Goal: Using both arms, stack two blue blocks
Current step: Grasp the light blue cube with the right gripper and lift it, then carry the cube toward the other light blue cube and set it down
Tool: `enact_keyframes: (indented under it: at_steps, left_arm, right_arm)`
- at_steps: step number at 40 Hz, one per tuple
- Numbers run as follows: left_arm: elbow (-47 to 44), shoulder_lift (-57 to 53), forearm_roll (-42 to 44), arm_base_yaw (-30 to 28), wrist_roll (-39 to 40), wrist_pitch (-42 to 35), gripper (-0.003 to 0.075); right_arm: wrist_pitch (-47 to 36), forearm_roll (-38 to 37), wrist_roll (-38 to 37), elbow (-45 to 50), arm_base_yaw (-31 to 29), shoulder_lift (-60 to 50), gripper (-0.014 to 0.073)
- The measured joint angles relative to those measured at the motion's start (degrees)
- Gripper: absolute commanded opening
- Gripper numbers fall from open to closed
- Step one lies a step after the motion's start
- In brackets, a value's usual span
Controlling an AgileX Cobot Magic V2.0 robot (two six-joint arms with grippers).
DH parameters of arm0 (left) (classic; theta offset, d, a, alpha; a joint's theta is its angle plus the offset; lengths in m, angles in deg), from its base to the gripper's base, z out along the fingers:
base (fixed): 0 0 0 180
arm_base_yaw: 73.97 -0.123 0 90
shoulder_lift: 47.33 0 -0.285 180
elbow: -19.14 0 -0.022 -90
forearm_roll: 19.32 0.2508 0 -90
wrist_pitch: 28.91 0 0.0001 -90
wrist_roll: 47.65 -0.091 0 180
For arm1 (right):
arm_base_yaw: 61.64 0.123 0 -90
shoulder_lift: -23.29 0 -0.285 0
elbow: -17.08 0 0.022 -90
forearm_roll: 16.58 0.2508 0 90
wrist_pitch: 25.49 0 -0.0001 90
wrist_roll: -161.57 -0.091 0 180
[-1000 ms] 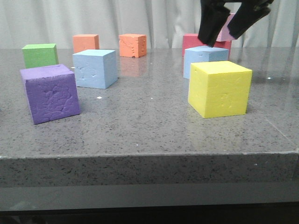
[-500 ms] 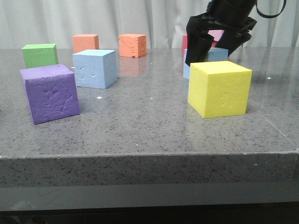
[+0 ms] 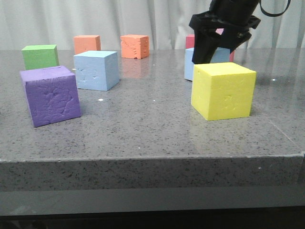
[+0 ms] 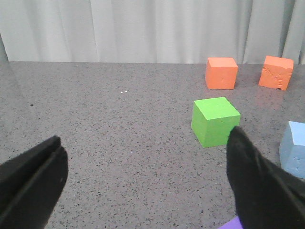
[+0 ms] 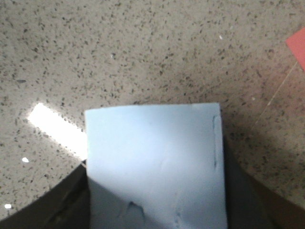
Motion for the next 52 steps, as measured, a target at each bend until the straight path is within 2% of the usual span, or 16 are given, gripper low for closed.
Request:
enact_keyframes:
  at_steps: [13, 24, 33, 52]
  left_arm:
    - [0.1, 0.0, 0.0, 0.0, 0.0, 0.0, 0.0654]
    - [0.1, 0.0, 0.0, 0.0, 0.0, 0.0, 0.0654]
    - [0.1, 0.0, 0.0, 0.0, 0.0, 0.0, 0.0654]
    - [0.1, 0.0, 0.0, 0.0, 0.0, 0.0, 0.0651]
  right_arm:
    - [7.2, 2.0, 0.0, -9.0, 2.6, -0.1, 0.0335]
    - [8.5, 2.1, 0.0, -9.9, 10.7, 0.0, 0.0328]
    - [8.1, -2.1, -2.2, -9.9, 16.9, 0.0, 0.0328]
    - [7.6, -2.3, -6.1, -9.9, 17.3, 4.8, 0.0331]
